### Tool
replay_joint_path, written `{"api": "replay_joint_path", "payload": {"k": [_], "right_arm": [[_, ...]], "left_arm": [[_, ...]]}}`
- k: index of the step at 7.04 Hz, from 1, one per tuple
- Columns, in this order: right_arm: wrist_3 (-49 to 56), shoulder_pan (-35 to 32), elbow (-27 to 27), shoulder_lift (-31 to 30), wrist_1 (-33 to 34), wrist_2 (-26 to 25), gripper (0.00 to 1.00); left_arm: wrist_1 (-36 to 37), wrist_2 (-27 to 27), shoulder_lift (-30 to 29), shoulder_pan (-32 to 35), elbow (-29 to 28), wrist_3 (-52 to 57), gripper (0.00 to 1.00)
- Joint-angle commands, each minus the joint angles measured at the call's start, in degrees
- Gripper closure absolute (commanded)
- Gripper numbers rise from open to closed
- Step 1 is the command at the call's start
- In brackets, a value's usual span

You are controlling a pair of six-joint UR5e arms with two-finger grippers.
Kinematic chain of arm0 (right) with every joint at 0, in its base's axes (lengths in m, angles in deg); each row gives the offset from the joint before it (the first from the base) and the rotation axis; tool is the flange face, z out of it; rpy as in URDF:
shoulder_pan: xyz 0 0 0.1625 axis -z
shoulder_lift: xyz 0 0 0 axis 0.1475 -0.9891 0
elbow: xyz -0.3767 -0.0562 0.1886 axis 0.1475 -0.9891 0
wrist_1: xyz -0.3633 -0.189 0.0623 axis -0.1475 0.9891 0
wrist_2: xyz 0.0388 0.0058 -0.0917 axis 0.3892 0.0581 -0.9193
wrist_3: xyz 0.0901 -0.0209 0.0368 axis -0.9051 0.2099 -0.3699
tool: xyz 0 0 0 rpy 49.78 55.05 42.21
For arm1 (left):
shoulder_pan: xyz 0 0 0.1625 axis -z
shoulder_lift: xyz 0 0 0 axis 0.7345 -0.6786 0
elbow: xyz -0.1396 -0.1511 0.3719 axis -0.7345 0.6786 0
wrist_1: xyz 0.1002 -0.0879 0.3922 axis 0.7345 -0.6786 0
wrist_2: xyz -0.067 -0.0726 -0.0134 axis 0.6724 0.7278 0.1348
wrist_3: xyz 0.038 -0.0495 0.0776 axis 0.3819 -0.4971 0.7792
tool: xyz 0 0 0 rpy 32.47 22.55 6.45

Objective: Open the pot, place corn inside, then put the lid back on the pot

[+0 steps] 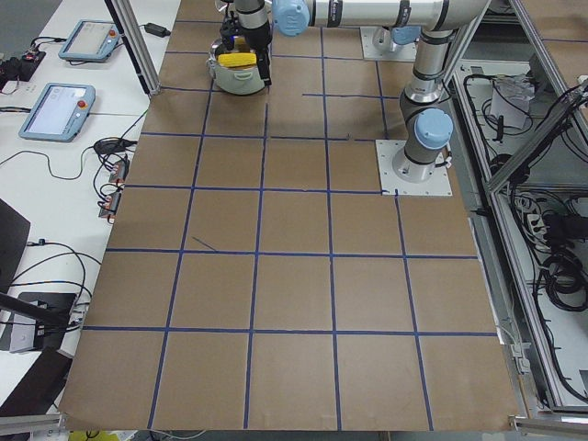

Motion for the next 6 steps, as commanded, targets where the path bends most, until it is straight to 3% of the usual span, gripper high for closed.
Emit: {"api": "replay_joint_path", "payload": {"k": [1, 3, 6], "right_arm": [[-3.4, -3.1, 4.2, 0.5, 7.0, -0.4, 0.87], [-5.0, -4.0, 6.7, 1.6, 13.1, -0.4, 0.87], [-6.5, -7.1, 7.0, 3.8, 15.5, 0.1, 0.87]], "left_arm": [[1.2, -0.8, 0.5, -0.6, 1.3, -0.6, 0.02], [1.1, -0.8, 1.2, -0.4, 1.6, -0.8, 0.05], [3.6, -0.8, 3.2, -0.3, 5.6, -0.4, 0.04]]}}
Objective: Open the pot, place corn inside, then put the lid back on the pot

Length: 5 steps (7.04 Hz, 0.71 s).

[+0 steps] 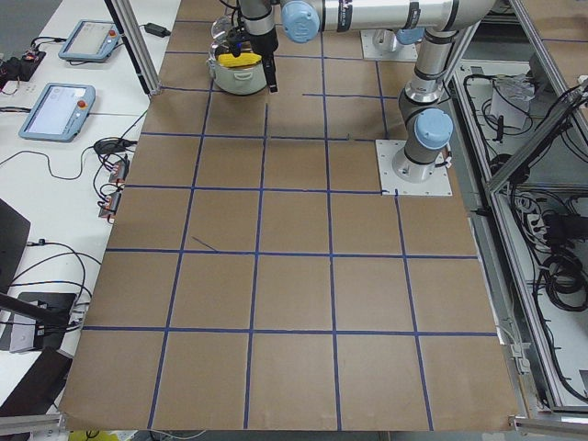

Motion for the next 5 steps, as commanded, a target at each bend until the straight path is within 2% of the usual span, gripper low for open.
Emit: {"api": "replay_joint_path", "payload": {"k": [1, 5], "right_arm": [[-0.3, -1.5, 0.0, 0.9, 1.3, 0.4, 0.87], [-0.6, -1.5, 0.0, 2.1, 1.2, 3.3, 0.87]], "left_arm": [[3.7, 0.0, 1.0, 0.0, 2.9, 0.0, 0.03], [4.6, 0.0, 2.6, 0.4, 5.4, -1.7, 0.03]]}}
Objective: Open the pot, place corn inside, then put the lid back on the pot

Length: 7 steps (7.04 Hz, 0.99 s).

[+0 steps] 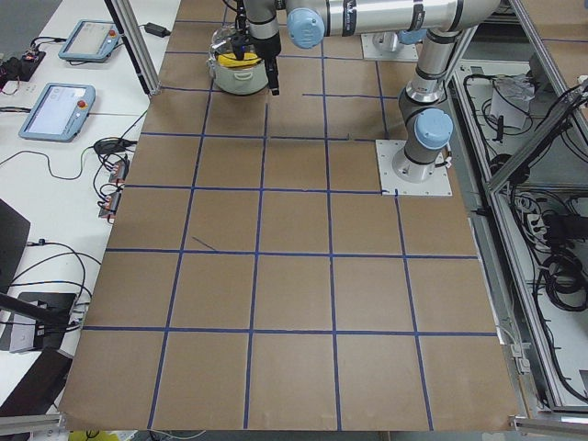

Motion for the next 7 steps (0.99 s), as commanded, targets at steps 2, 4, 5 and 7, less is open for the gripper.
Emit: {"api": "replay_joint_path", "payload": {"k": [2, 4, 5, 7], "right_arm": [[0.1, 0.0, -0.1, 1.3, 0.7, 2.2, 0.88], [0.2, 0.0, -0.1, 1.9, 1.1, 2.7, 0.88], [0.2, 0.0, -0.1, 2.2, 1.2, 2.8, 0.88], [0.6, 0.1, -0.2, 2.4, 1.2, 2.7, 0.88]], "left_arm": [[6.8, 0.1, 1.7, 0.0, 4.3, 0.0, 0.01], [7.1, 0.7, 2.1, 0.1, 4.6, 0.1, 0.00], [7.2, 0.9, 2.1, 0.1, 4.6, 0.6, 0.00], [7.1, 0.2, 1.2, -0.3, 3.4, 2.1, 0.00]]}}
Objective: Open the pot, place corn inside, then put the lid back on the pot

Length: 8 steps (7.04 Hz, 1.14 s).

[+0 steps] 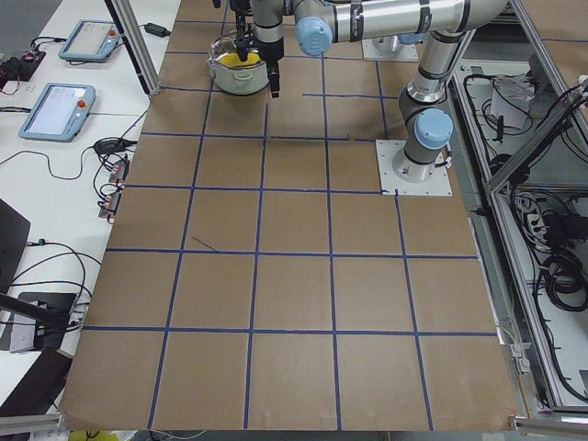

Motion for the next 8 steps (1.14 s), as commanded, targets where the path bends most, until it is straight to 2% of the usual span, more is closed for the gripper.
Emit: {"api": "replay_joint_path", "payload": {"k": [1, 8], "right_arm": [[0.4, 0.2, 0.0, 0.3, 0.0, 0.0, 0.89], [1.5, 0.9, -0.1, 0.3, 0.0, -0.1, 0.89]], "left_arm": [[-0.9, -0.5, 0.0, -0.4, -0.5, 0.7, 0.00], [-0.8, 0.9, -0.3, -0.3, -1.2, 0.9, 0.00]]}}
